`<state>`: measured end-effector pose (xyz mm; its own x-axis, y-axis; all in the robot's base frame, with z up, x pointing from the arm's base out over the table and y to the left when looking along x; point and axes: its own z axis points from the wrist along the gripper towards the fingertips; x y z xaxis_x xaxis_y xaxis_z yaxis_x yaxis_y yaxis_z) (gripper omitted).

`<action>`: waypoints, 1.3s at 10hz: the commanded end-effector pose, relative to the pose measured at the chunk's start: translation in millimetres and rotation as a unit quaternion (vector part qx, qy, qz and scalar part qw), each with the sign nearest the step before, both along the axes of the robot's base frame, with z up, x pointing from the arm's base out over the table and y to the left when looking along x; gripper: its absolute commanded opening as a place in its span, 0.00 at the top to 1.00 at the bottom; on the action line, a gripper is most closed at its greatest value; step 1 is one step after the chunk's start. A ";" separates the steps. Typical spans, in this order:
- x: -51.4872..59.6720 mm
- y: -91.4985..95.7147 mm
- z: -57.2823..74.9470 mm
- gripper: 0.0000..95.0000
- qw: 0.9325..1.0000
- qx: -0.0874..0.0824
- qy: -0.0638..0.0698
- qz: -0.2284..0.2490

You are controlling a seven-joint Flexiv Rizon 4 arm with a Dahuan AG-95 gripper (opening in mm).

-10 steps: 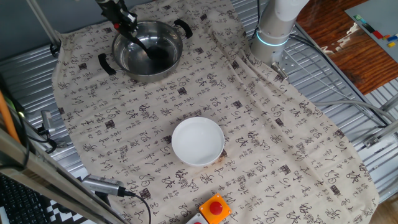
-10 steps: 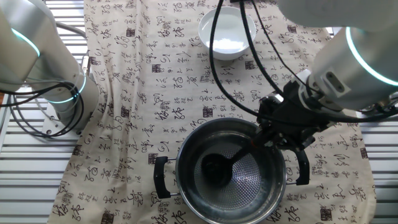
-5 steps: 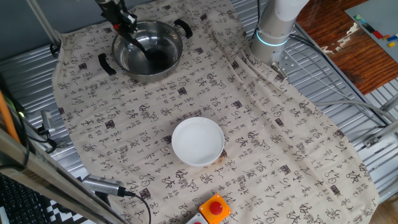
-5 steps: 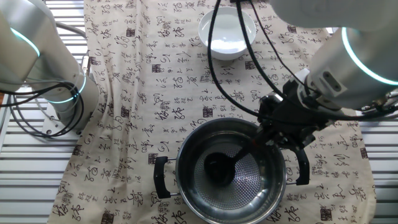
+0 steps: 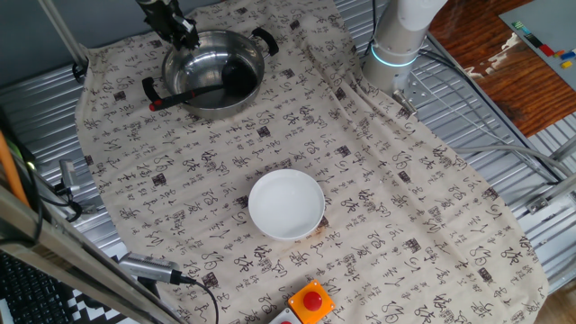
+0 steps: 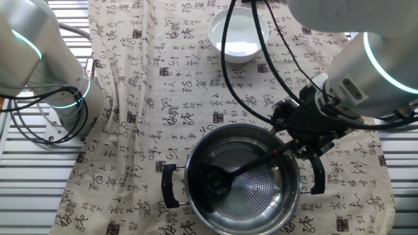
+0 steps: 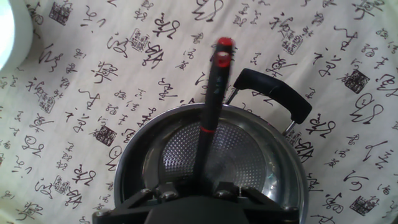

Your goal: Scoop water with a large spoon from one bowl to another

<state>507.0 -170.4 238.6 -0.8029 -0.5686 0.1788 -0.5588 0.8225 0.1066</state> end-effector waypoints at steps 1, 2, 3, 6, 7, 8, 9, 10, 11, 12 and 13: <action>-0.5 0.7 -0.2 0.60 1.000 0.001 -0.002 0.003; -0.6 0.9 0.5 0.60 1.000 0.001 -0.003 0.005; 0.4 0.7 0.9 0.80 1.000 0.001 -0.006 0.006; 8.2 10.3 5.4 1.00 1.000 0.003 -0.019 -0.013; 14.2 25.0 9.2 1.00 0.999 -0.003 -0.020 -0.026; 19.9 35.4 11.5 1.00 0.999 -0.004 -0.023 -0.033; 23.5 42.5 13.1 1.00 0.999 -0.004 -0.024 -0.038; 27.1 50.1 15.9 1.00 0.999 -0.008 -0.024 -0.046; 27.1 50.1 15.9 1.00 0.999 -0.006 -0.025 -0.042; 27.1 50.1 15.9 1.00 0.999 -0.006 -0.024 -0.040; 27.1 50.1 15.9 1.00 0.999 -0.006 -0.024 -0.037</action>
